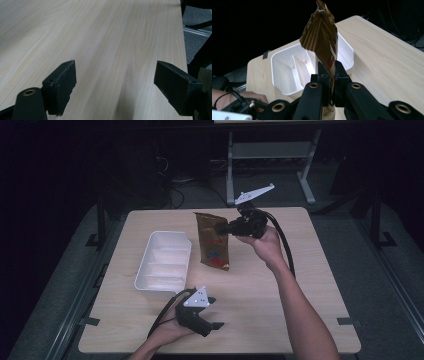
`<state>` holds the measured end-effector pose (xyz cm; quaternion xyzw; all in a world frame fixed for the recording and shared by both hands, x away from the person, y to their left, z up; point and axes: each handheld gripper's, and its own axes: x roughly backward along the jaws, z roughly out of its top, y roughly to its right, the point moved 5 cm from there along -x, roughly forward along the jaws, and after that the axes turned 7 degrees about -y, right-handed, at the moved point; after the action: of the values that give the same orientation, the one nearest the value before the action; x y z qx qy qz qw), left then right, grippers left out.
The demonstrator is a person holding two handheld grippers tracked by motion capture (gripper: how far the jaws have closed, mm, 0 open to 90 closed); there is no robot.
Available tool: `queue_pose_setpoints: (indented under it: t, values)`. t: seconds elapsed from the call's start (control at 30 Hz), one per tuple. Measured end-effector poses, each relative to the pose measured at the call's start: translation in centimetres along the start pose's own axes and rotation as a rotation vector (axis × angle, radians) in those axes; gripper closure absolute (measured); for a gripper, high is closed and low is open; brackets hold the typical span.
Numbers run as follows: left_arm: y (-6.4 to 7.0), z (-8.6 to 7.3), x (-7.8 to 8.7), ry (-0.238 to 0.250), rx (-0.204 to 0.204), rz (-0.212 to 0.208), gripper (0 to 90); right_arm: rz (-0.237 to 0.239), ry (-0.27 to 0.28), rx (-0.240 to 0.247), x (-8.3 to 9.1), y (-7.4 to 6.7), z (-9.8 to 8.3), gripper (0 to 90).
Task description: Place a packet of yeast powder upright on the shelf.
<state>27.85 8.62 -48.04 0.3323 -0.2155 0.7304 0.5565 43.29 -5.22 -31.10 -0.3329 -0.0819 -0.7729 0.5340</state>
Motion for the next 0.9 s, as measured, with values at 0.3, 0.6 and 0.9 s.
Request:
queue_pose_setpoints:
  t: [0.3, 0.6, 0.9]
  values:
    - [-0.2, -0.2, 0.1, -0.006, 0.001, 0.001, 17.5, 0.025, 0.000, 0.033, -1.5, -1.1, 2.5, 87.0]
    - [-0.3, -0.4, 0.0, -0.012, 0.005, 0.002, 17.7, 0.052, -0.016, 0.059, -3.1, -2.2, 4.3, 87.2]
    - [-0.3, -0.5, 0.0, -0.015, 0.002, 0.001, 17.9, 0.069, -0.007, 0.068, -3.9, -2.9, 5.4, 87.3]
